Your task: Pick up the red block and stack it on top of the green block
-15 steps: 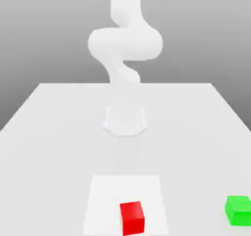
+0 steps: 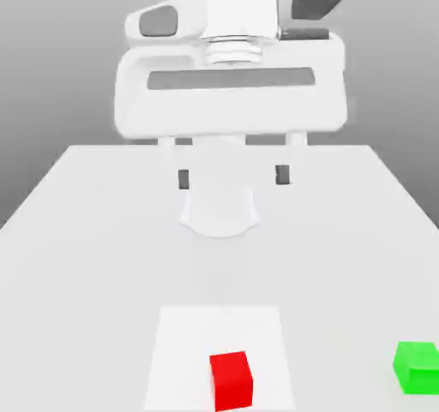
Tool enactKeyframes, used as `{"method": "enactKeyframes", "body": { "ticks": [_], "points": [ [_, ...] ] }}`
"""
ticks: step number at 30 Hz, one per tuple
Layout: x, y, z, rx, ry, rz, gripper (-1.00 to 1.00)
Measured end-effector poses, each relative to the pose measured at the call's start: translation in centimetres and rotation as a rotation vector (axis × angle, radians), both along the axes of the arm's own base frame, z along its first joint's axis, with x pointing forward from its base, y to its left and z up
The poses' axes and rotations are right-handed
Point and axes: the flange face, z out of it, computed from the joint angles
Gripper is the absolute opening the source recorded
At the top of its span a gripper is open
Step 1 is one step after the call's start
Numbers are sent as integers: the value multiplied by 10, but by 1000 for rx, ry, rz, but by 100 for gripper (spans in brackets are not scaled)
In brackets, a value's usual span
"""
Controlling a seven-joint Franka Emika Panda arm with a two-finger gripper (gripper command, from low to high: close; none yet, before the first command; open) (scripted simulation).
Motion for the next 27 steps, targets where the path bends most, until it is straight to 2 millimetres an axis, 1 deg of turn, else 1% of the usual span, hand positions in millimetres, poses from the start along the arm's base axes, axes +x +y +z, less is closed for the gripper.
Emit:
{"method": "enactKeyframes", "body": {
  "ticks": [4, 6, 9, 14, 15, 20, 21, 22, 24, 26, 27],
  "points": [
    [1, 3, -78, -16, 114, 27, 0],
    [-3, 4, -116, -25, 172, 40, 0],
    [-15, 4, -172, -41, 257, 58, 0],
    [-19, 4, -241, -46, 284, 65, 0],
    [-20, 3, -250, -46, 285, 65, -100],
    [-20, 4, -250, -46, 285, 65, -100],
    [-20, 4, -255, -46, 285, 65, -100],
    [-20, 4, -251, -46, 285, 65, -100],
    [-19, 4, -232, -46, 285, 65, -100],
    [-19, 4, -208, -46, 285, 65, -100],
    [-19, 9, -196, -48, 285, 83, -100]
  ]
}}
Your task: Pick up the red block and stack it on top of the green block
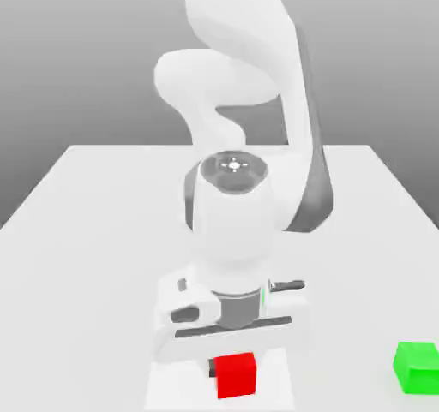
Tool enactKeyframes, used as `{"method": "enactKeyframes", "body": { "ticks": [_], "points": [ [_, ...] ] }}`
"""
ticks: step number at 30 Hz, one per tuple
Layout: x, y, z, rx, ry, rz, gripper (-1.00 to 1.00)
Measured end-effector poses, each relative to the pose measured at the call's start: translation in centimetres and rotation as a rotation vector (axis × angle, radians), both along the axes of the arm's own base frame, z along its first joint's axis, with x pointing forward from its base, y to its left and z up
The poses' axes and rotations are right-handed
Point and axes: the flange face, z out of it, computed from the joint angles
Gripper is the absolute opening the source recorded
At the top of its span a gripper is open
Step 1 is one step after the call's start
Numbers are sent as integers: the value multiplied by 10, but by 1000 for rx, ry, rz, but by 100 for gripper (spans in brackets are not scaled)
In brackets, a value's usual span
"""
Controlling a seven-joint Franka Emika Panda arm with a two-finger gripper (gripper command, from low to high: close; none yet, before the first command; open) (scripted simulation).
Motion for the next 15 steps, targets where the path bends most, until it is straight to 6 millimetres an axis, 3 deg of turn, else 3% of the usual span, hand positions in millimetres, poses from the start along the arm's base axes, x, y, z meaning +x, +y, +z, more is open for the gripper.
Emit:
{"method": "enactKeyframes", "body": {
  "ticks": [3, 7, 9, 10, 11, 12, 15],
  "points": [
    [4, 74, 15, 2, 2, 244, -100],
    [-11, 174, 29, 3, 3, 567, -100],
    [-23, 224, 22, 1, 2, 729, -100],
    [-28, 244, 9, 0, 1, 796, -100],
    [-31, 255, -5, -1, 1, 829, -100],
    [-33, 260, -16, 0, 0, 845, 100],
    [-33, 260, -16, 0, 0, 845, 100]
  ]
}}
